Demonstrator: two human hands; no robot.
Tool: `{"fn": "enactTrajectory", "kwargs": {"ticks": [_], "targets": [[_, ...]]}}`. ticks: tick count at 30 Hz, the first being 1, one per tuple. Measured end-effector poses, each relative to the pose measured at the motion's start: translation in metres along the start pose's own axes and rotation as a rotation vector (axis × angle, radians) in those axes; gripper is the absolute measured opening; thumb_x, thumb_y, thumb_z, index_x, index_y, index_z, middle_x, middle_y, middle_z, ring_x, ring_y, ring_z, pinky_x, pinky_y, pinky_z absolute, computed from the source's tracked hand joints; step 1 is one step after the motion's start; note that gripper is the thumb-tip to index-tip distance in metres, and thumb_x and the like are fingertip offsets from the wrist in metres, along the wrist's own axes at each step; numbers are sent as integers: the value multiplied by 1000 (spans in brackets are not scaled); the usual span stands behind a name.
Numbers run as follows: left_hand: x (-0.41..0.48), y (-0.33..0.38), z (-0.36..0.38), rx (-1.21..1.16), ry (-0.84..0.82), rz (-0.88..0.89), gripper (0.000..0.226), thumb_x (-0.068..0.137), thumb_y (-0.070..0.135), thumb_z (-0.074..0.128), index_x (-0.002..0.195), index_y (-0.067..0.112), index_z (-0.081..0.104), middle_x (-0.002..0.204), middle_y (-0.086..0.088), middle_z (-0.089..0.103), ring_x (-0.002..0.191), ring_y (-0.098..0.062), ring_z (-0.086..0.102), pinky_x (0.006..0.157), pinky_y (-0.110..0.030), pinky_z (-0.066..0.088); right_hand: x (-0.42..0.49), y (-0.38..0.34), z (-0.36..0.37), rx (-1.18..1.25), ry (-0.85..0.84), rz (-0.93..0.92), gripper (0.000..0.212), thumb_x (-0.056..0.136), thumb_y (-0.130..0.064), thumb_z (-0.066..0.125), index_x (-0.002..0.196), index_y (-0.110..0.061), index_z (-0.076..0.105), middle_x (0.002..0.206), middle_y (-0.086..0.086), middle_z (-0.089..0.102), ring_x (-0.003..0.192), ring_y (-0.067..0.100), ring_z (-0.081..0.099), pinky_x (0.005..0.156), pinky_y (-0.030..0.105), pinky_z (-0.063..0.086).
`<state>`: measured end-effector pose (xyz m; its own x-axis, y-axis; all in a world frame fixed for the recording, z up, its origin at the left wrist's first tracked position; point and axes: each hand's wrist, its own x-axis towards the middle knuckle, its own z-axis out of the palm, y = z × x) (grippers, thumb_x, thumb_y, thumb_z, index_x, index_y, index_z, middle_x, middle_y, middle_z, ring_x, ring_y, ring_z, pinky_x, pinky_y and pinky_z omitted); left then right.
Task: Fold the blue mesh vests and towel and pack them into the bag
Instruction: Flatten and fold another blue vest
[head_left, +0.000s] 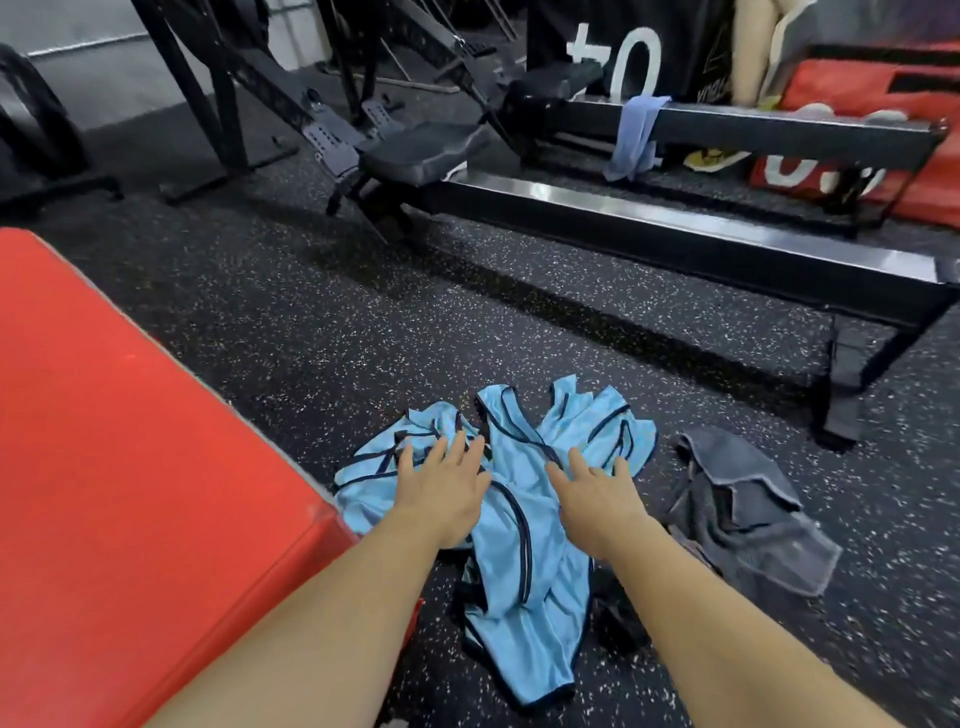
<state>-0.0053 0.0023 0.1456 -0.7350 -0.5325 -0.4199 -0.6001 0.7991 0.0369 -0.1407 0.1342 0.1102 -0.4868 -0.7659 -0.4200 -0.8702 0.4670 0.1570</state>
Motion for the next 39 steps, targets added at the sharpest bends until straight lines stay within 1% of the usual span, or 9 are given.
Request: {"fn": "enactTrajectory", "kwargs": {"ticks": [3, 6, 8, 24, 27, 29, 32, 35, 39], "targets": [[28, -4, 23, -17, -22, -14, 55, 107, 38, 13, 157, 23, -4, 165, 2, -7, 152, -18, -1, 119, -56, 0, 35, -12, 25, 19, -43, -12, 57, 101, -29, 40, 152, -16, 17, 158, 19, 17, 135, 33, 38, 112, 59, 15], [51, -8, 46, -12, -28, -28, 55, 107, 38, 15, 157, 22, -4, 165, 1, -6, 152, -19, -1, 118, -55, -1, 70, -27, 50, 84, -59, -27, 41, 99, -30, 44, 136, -13, 37, 140, 12, 44, 126, 30, 47, 110, 55, 19], [63, -12, 61, -14, -41, -37, 55, 107, 37, 16, 157, 22, -3, 165, 1, -6, 152, -20, -2, 118, -54, -3, 91, -36, 66, 125, -56, -27, 34, 98, -27, 44, 128, -13, 44, 133, 9, 52, 124, 28, 48, 109, 53, 21], [79, -26, 100, -82, -78, -43, 56, 107, 34, 18, 157, 22, -5, 164, 3, -11, 151, -19, -9, 121, -48, 0, 149, -60, 98, 242, 6, 121, 19, 93, -29, 48, 107, -24, 61, 115, 0, 62, 123, 24, 43, 108, 46, 24], [72, -25, 98, -86, -103, -45, 56, 107, 33, 20, 157, 21, -3, 164, 2, -10, 151, -20, -6, 121, -47, 6, 134, -53, 83, 405, 81, 105, 16, 90, -34, 49, 81, -22, 45, 88, 1, 62, 102, 27, 56, 101, 36, 32], [64, -22, 90, -94, -124, -43, 57, 107, 32, 21, 157, 21, -4, 164, 2, -12, 151, -20, -7, 121, -46, 8, 121, -49, 67, 476, 128, 92, 19, 90, -29, 47, 77, -19, 38, 70, -1, 50, 82, 30, 54, 104, 36, 32], [48, -16, 63, -121, -101, -24, 58, 107, 31, 25, 157, 21, -3, 164, 1, -12, 151, -19, -6, 121, -46, 10, 96, -47, 35, 484, 239, 58, 10, 90, -28, 40, 84, -21, 41, 80, 2, 63, 90, 28, 59, 102, 36, 30], [25, -11, 29, -145, -29, -8, 59, 107, 31, 28, 157, 22, -1, 164, 2, -11, 152, -19, -3, 119, -44, 14, 61, -46, 1, 475, 346, 1, 18, 83, -32, 28, 85, -25, 44, 89, 3, 68, 96, 28, 58, 93, 37, 27], [-17, -11, -15, -190, 84, 2, 60, 106, 26, 36, 157, 23, 6, 165, 1, -5, 151, -22, 9, 117, -44, 23, 13, -34, -44, 455, 454, -16, 17, 92, -21, 43, 94, -22, 60, 91, 2, 69, 101, 28, 55, 100, 43, 26]]}}
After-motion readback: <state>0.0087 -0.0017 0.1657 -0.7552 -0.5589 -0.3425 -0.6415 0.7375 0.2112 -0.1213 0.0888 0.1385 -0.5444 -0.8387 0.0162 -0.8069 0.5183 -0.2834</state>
